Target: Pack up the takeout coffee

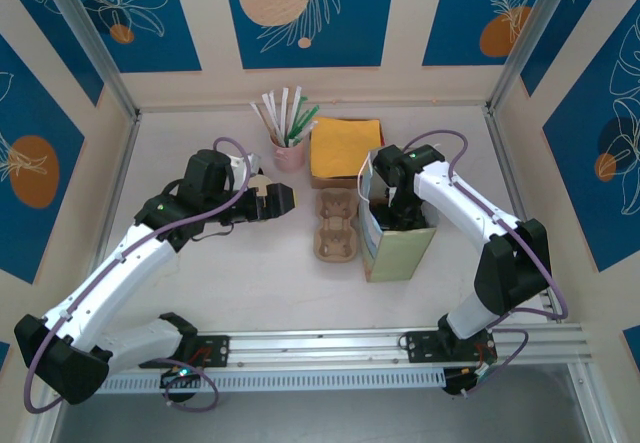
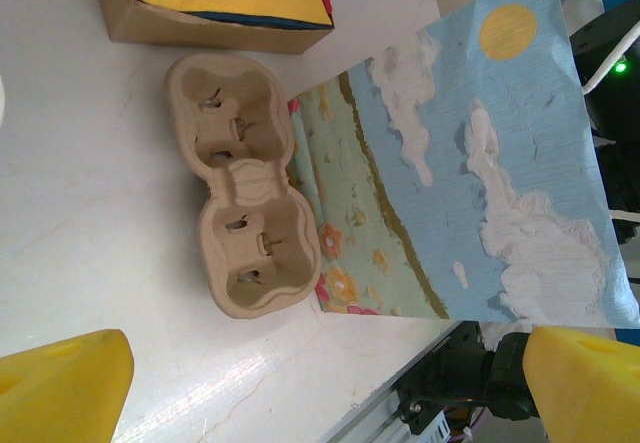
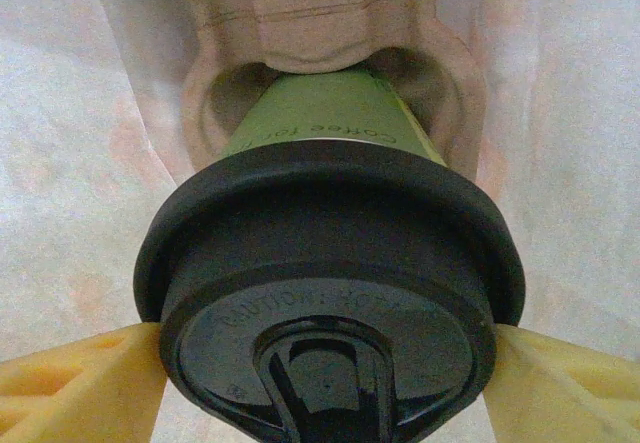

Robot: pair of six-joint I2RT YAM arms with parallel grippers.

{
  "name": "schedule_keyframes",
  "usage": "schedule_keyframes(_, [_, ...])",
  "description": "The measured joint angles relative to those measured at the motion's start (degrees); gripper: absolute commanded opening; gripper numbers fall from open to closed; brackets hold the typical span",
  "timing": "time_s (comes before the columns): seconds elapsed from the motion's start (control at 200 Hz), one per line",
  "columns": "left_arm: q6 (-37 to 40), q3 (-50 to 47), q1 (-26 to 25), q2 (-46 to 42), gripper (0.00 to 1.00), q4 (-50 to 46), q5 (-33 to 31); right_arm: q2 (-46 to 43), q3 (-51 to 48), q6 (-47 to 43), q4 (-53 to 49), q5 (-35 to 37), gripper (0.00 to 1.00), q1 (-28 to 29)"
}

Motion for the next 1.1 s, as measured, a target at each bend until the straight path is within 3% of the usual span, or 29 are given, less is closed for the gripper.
schedule_keyframes(1.1, [0.0, 0.0, 0.0, 0.0, 1.0, 0.0, 0.02, -0.24, 0.0, 0.9, -0.26, 0.0, 0.8, 0.11])
